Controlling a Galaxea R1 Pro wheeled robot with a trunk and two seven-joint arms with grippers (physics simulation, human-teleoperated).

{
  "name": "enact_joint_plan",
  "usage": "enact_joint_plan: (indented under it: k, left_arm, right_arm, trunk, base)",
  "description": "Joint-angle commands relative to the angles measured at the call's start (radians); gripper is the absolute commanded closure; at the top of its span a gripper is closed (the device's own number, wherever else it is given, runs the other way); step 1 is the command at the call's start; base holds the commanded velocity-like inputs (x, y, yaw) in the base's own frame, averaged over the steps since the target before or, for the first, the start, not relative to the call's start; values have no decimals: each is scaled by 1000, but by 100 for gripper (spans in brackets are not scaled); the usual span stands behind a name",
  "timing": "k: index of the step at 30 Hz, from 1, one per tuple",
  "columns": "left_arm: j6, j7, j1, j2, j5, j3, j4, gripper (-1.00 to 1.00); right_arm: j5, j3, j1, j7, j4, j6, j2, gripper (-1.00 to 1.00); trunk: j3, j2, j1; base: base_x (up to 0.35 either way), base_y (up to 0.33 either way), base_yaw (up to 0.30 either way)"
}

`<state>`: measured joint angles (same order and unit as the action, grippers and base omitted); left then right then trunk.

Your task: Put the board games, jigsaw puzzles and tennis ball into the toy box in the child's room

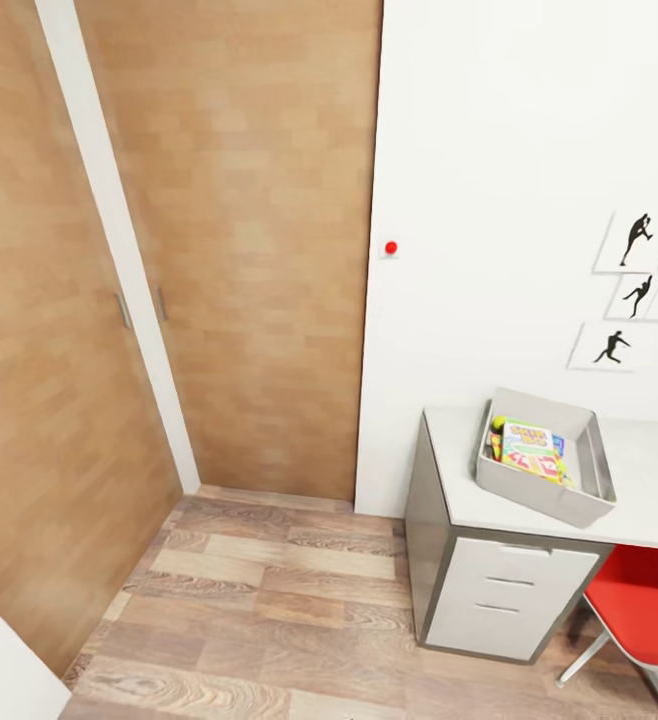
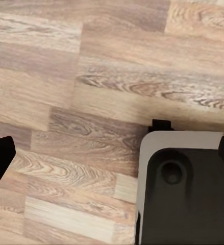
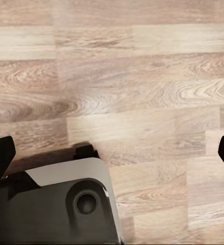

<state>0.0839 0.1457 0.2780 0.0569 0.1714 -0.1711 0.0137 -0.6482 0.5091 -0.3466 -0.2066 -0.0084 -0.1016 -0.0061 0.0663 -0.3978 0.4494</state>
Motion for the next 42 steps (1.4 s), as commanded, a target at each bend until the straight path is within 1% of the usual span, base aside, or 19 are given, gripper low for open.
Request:
enact_joint_plan:
  k: [1,5,18,20,21,25,28,30,33,35,38,42]
  left_arm:
    - [4,3,0,0,13,-8,-1,-100]
    - [2,3,-11,-2,19,-8,-2,-100]
    - [3,6,-25,-3,17,-10,-2,-100]
    - [3,6,-25,-3,17,-10,-2,-100]
    - [3,6,-26,-4,17,-11,-2,-100]
    - [3,6,-26,-6,16,-11,-2,-100]
    - [3,6,-26,-6,16,-11,-2,-100]
    - [4,6,-26,-5,17,-11,-2,-100]
    - [4,6,-26,-5,17,-11,-2,-100]
    - [4,6,-26,-5,17,-11,-1,-100]
    - [4,6,-26,-6,17,-11,-1,-100]
    - [4,6,-26,-5,17,-11,-1,-100]
  right_arm:
    - [-9,9,2,-3,-1,0,0,-100]
    - [-8,9,11,-4,-1,7,0,-100]
    - [-7,8,52,-6,-1,-4,-3,-100]
    - [-6,8,54,-6,-1,-6,-8,-100]
    - [-5,9,56,-6,-1,-7,-18,-100]
    - [-5,10,60,-5,-1,-7,-40,-100]
    - [-6,11,72,-5,-1,-7,-48,-100]
    - [-8,11,92,-4,-1,-8,-50,-100]
    - [-10,11,117,-3,-1,-7,-43,-100]
    - [-12,10,127,-1,-1,-7,-32,-100]
    - [-12,9,136,1,-1,-9,-6,-100]
    - [-12,8,137,1,-1,-9,-2,-100]
  trunk:
    - [3,-2,1]
    - [7,-2,1]
    - [18,-2,1]
    - [20,-2,1]
    - [20,-2,1]
    - [21,-2,1]
    - [21,-2,1]
    - [21,-2,1]
    - [21,-2,1]
    - [21,-2,1]
    - [21,-2,1]
    - [21,-2,1]
  base:
    - [0,0,-105]
    - [0,0,-126]
    - [0,0,-205]
    - [0,0,-138]
    - [0,0,-79]
    - [0,0,-45]
    - [0,0,-17]
    - [0,0,-8]
    - [0,0,-4]
    - [0,0,-2]
    - [0,0,0]
    - [0,0,0]
